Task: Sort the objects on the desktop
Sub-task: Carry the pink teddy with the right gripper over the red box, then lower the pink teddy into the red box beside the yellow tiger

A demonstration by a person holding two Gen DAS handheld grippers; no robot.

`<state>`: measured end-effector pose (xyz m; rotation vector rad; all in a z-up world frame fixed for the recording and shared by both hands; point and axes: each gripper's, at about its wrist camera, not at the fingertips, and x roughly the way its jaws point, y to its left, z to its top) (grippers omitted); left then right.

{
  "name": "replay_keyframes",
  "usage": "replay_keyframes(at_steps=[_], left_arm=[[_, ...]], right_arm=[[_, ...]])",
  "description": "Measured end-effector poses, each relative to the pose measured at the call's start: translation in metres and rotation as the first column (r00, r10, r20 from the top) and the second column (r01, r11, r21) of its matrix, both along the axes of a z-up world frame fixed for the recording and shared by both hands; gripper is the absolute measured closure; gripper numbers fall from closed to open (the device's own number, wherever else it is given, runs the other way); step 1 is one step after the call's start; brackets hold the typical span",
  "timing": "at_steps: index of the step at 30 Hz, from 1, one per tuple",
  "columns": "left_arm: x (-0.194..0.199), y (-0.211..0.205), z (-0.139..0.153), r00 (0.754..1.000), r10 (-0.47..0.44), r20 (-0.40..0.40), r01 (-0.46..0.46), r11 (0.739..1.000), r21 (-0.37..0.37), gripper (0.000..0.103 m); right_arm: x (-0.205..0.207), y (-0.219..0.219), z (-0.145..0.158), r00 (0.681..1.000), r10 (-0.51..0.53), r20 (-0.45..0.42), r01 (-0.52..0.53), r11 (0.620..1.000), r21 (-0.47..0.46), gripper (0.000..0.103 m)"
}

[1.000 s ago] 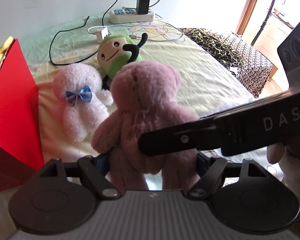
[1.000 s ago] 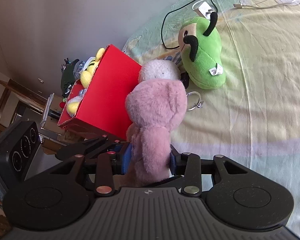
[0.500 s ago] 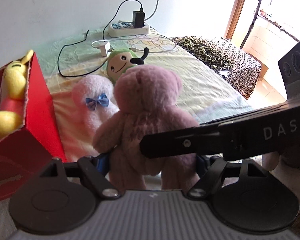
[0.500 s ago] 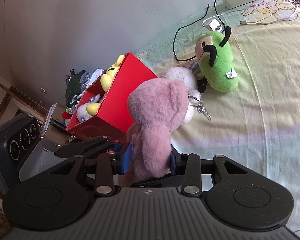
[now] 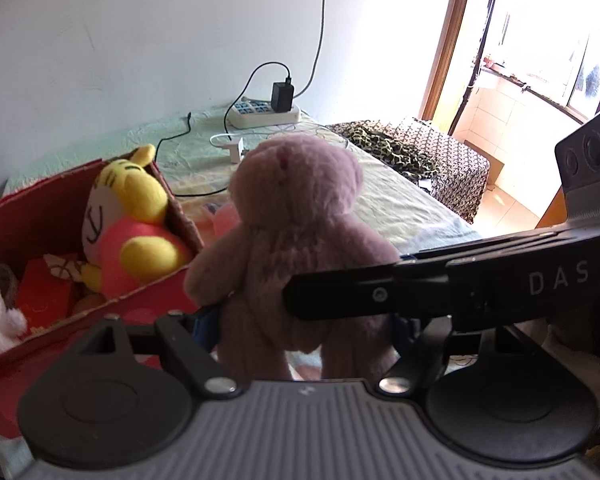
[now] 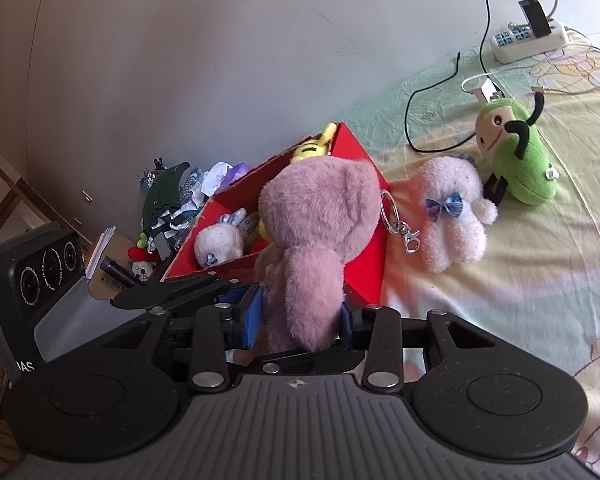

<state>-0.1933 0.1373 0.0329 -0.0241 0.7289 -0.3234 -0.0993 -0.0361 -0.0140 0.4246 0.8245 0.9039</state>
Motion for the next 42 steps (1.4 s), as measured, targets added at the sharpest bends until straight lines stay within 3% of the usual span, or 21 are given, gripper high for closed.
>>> replay_keyframes(at_steps=[10,20,29,42], left_arm=[[-0.017,0.048,0.03,0.992,0.01,0.122,-0.016,0.999,0.045,0.024],[-0.007,0.099,0.045,0.973,0.141,0.184,-0.146,0.989,0.015,0.024],[0.027,0.139,0.025,0.97,0.22,0.103,-0.219,0.975,-0.027,0.024],[0.081,0.16,-0.023,0.975,0.206,-0.086,-0.211,0.976,-0.055,0.024]], right_arm=[[-0.026,0.049,0.024,0.993,-0.061,0.102,0.055,0.997,0.062,0.062],[-0.009,0.1,0.051,0.981,-0.019,0.193,0.003,0.997,0.083,0.062],[0.02,0.152,0.053,0.973,0.041,0.225,-0.052,0.998,0.041,0.062],[0.062,0.185,0.013,0.993,0.037,0.113,-0.03,0.997,-0.065,0.062]])
